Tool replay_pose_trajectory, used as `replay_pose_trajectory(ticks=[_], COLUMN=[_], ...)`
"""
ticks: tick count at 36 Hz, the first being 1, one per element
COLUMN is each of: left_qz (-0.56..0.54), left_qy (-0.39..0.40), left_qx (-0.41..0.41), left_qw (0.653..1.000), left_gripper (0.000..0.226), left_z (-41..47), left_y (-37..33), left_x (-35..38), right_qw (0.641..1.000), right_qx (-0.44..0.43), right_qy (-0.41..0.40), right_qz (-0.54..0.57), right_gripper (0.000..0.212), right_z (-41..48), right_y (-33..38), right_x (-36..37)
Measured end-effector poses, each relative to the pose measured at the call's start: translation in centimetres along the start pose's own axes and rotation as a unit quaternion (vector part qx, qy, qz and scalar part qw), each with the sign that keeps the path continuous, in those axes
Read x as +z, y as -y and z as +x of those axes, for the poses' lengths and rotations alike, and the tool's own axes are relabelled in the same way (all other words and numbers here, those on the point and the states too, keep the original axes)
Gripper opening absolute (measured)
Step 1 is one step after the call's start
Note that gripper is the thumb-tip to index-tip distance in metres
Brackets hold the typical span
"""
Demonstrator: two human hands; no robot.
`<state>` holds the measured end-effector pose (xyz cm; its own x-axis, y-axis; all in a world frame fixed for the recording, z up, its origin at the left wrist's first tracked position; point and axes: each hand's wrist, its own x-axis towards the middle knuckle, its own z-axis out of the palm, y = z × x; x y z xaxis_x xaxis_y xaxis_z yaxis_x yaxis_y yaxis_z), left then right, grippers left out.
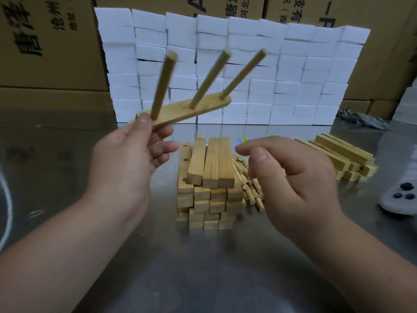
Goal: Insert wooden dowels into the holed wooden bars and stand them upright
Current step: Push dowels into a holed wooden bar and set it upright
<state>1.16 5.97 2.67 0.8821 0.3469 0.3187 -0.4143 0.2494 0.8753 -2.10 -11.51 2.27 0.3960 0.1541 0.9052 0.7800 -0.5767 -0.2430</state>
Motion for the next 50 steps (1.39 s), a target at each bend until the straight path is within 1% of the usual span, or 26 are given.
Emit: replay_pose_trajectory(ticks=[2,4,6,9,12,14,15,18,20,22,25,27,32,35,36,38,42,46,50], left_qz=[-0.036,-0.064,-0.082,-0.087,-0.079,-0.078,-0.076,-0.055,-0.017,0.049,0.156,0.193,0.234,0.227,0.225,0.225,0.223,0.211,0.219], left_qy=[0.002,0.013,0.028,0.048,0.059,0.064,0.068,0.072,0.065,0.062,0.073,0.078,0.063,0.058,0.059,0.060,0.047,0.045,0.046], left_qx=[-0.041,-0.069,-0.084,-0.096,-0.102,-0.105,-0.103,-0.094,-0.080,-0.049,0.019,0.046,0.072,0.080,0.078,0.074,0.076,0.073,0.082], left_qw=[0.999,0.995,0.993,0.990,0.990,0.989,0.989,0.991,0.994,0.996,0.985,0.977,0.968,0.969,0.970,0.970,0.971,0.974,0.971], left_gripper=[0.023,0.023,0.025,0.027,0.025,0.026,0.027,0.030,0.035,0.039,0.046,0.051,0.032,0.024,0.023,0.030,0.024,0.027,0.035], left_z=[0.0,-0.1,-0.2,-0.3,-0.3,-0.4,-0.4,-0.6,-0.5,-0.5,-0.9,-1.2,-1.0,-0.9,-0.8,-0.7,-0.3,0.0,0.1], left_y=[-0.2,-0.3,-0.5,-0.6,-0.5,-0.4,-0.4,-0.2,0.0,0.2,0.4,0.4,0.6,0.8,0.8,0.9,1.1,1.3,1.4], left_x=[-0.1,0.0,0.2,0.3,0.2,0.1,0.1,0.1,0.1,0.1,0.0,-0.1,-0.1,-0.1,-0.1,-0.1,-0.3,-0.4,-0.5], right_qw=[0.998,0.988,0.973,0.959,0.956,0.960,0.964,0.970,0.962,0.949,0.925,0.915,0.907,0.910,0.911,0.911,0.913,0.921,0.925], right_qx=[0.056,0.155,0.228,0.276,0.282,0.266,0.251,0.220,0.233,0.257,0.296,0.313,0.305,0.305,0.309,0.321,0.328,0.330,0.338], right_qy=[0.004,0.007,-0.012,-0.027,-0.012,-0.003,-0.002,-0.013,-0.020,-0.022,-0.039,-0.049,-0.035,-0.045,-0.051,-0.060,-0.063,-0.059,-0.049], right_qz=[-0.019,-0.003,0.023,0.053,0.083,0.083,0.083,0.106,0.140,0.180,0.236,0.251,0.288,0.277,0.267,0.251,0.233,0.199,0.168], right_gripper=[0.027,0.023,0.020,0.010,0.022,0.028,0.027,0.009,0.008,0.011,0.012,0.013,0.014,0.018,0.020,0.021,0.022,0.024,0.021], right_z=[0.1,0.2,0.2,0.4,0.6,0.5,0.5,0.4,0.4,0.4,0.5,0.5,0.6,0.6,0.6,0.5,0.5,0.4,0.2], right_y=[-0.3,-0.8,-1.5,-2.1,-2.2,-2.1,-2.0,-2.0,-2.0,-2.0,-2.0,-2.1,-1.8,-1.7,-1.8,-2.0,-2.0,-2.0,-2.0], right_x=[0.0,0.1,0.1,0.0,0.2,0.3,0.4,0.3,0.4,0.5,0.4,0.4,0.5,0.5,0.5,0.6,0.8,0.7,0.6])
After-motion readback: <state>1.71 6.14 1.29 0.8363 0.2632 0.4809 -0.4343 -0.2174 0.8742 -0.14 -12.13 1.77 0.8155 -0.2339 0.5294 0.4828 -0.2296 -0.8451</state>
